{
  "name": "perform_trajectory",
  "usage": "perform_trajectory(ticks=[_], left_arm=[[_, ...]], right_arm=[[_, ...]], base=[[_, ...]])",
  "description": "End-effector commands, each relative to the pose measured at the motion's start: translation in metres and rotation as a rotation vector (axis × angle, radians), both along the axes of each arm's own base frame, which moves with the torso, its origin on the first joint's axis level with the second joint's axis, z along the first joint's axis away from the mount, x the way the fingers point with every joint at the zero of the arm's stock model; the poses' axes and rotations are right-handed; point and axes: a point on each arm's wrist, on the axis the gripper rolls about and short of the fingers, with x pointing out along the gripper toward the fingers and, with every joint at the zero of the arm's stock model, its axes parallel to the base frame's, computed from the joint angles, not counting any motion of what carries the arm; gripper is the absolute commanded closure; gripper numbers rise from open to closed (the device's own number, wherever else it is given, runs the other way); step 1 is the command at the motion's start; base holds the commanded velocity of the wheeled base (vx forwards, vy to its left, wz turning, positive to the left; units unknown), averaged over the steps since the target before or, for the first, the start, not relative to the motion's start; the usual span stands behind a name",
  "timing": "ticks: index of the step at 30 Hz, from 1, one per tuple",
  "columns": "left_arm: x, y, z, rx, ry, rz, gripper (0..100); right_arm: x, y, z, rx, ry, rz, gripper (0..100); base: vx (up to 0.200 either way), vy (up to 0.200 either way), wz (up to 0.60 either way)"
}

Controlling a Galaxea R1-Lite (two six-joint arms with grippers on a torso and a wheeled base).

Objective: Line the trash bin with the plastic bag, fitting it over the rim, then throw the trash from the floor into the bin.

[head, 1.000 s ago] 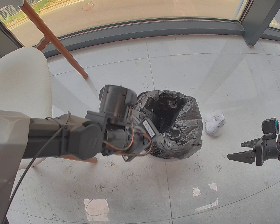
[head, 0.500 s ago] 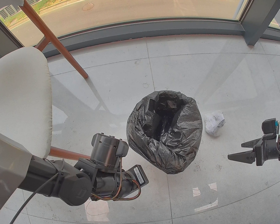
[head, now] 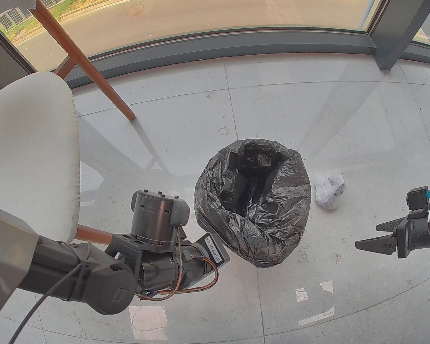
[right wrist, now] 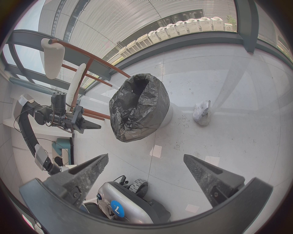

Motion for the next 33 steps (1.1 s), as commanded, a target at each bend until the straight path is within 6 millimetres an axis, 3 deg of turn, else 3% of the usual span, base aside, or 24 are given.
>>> perform_trajectory(ticks=[1, 2, 3, 13, 17, 33], left_arm=[[0.006, -0.006, -0.013, 0.01, 0.029, -0.005, 100], [0.005, -0.006, -0.013, 0.009, 0.029, -0.008, 100], [0.006, -0.006, -0.013, 0.008, 0.028, -0.006, 0], [0.031, -0.023, -0.006, -0.069, -0.035, 0.024, 0], [0.031, -0.025, -0.026, -0.036, 0.009, 0.022, 0], [0.021, -0.014, -0.055, 0.042, 0.084, 0.051, 0]], right_arm=[[-0.001, 0.0, 0.001, 0.001, -0.006, 0.001, 0], [-0.001, 0.0, 0.001, 0.001, -0.007, 0.0, 0], [-0.002, -0.001, 0.002, 0.001, -0.01, 0.0, 0], [-0.005, 0.0, -0.001, -0.001, 0.005, 0.004, 0], [-0.004, 0.001, -0.001, -0.001, 0.004, 0.006, 0], [-0.004, 0.0, -0.001, -0.001, 0.007, 0.004, 0]], base=[[0.0, 0.0, 0.0], [0.0, 0.0, 0.0], [0.0, 0.0, 0.0], [0.0, 0.0, 0.0], [0.0, 0.0, 0.0], [0.0, 0.0, 0.0]])
